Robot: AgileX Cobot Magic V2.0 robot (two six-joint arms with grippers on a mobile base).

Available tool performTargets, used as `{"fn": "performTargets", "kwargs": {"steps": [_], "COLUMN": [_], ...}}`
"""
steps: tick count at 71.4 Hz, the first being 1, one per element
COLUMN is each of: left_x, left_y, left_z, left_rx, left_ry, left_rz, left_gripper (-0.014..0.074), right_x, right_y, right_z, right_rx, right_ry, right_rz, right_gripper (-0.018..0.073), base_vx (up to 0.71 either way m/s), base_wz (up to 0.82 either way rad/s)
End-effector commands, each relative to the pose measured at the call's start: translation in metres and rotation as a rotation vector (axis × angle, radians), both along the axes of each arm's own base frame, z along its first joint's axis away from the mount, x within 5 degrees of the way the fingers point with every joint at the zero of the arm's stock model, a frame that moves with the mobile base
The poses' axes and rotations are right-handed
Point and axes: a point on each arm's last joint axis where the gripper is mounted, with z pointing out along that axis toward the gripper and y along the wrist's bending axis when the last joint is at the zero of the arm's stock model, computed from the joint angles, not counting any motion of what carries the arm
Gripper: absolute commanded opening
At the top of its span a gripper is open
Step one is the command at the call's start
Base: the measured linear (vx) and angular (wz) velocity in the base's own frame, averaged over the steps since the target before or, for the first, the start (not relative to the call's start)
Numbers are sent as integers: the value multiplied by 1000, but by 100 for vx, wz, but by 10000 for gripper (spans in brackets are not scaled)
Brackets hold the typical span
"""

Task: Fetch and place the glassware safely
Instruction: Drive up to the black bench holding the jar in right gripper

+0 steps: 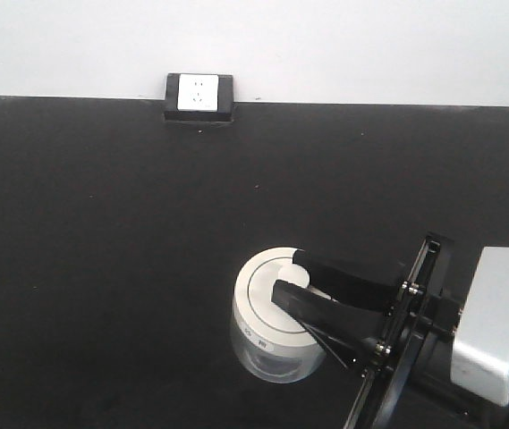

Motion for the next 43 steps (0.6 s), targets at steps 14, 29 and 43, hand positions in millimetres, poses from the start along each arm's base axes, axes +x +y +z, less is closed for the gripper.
{"fn": "performTargets", "kwargs": {"steps": [14,29,43], "left_x": [1,1,1], "left_y": [-2,-2,-2], "left_z": [15,15,15], "left_rx": [-22,-22,-22], "left_ry": [-91,-91,-91], "left_rz": [-17,-17,-17], "left_gripper": [-7,-7,-7], "right_x": [-1,-1,-1], "right_y": [1,1,2], "right_z": [18,18,18], "right_rx": [92,92,96], "right_ry": [-58,-58,-60], "right_rz": [28,28,30], "right_gripper": [-4,-4,-4], "base_vx": [0,0,0], "base_wz": [-1,0,0]}}
